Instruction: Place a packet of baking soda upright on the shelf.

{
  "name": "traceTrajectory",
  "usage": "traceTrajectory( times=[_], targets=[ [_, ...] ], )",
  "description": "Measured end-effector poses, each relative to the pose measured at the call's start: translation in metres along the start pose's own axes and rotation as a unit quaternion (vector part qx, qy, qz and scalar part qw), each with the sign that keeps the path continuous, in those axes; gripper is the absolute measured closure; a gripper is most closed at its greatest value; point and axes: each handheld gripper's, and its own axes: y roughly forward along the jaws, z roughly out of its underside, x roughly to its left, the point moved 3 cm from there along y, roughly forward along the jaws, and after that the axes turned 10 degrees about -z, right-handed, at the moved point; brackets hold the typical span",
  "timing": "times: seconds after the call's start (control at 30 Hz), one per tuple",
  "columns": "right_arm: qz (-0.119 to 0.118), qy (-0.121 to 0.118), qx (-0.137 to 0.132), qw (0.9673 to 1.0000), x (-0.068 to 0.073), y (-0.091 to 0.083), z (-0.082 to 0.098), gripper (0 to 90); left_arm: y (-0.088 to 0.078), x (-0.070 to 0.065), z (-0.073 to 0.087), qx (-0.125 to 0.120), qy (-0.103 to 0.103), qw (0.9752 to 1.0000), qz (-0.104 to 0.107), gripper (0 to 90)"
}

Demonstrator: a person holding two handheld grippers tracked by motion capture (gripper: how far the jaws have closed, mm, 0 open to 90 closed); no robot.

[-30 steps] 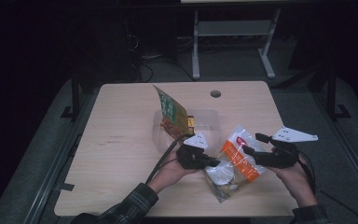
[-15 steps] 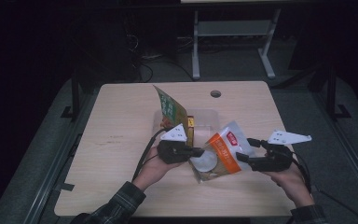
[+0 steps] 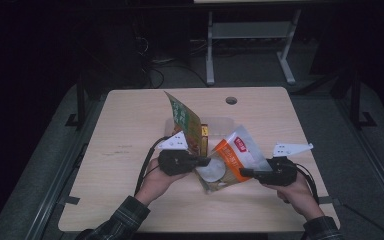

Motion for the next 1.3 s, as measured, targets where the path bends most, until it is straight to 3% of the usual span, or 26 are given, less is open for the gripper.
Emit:
traceTrajectory(
  times=[0.17,0.27,0.47,0.63,0.87,1.0,1.1,1.3],
  targets=[
    [-0.034,0.003,-0.017,0.9993,0.004,-0.001,-0.004,89.1,-0.002,0.002,0.003,0.001,-0.004,1.0,-0.001,90.0],
    [-0.053,-0.001,-0.017,0.9985,0.009,-0.001,-0.007,89.7,-0.003,0.004,0.003,-0.002,-0.003,1.0,-0.008,90.0],
    [-0.066,-0.038,-0.039,0.9963,0.022,-0.002,-0.024,89.9,-0.003,0.002,0.002,-0.008,0.001,0.9999,-0.01,90.0],
    [-0.057,-0.063,-0.056,0.9948,0.027,0.0,-0.04,90.0,0.002,-0.005,0.003,-0.007,0.009,0.9999,-0.004,90.0],
    [-0.046,-0.096,-0.045,0.9933,0.037,-0.003,-0.05,90.0,-0.003,0.001,0.002,-0.011,0.004,0.9999,-0.004,86.8],
    [-0.039,-0.124,-0.035,0.9909,0.046,-0.005,-0.057,90.0,-0.002,-0.002,0.001,-0.01,0.012,0.9999,-0.005,73.8],
    [-0.033,-0.128,-0.035,0.9906,0.047,-0.008,-0.06,90.0,-0.004,-0.002,0.001,-0.011,0.012,0.9997,-0.015,58.1],
    [-0.018,-0.134,-0.046,0.9897,0.043,-0.018,-0.066,90.0,-0.018,0.002,0.01,0.007,0.017,0.9991,-0.037,42.2]
  ],
)
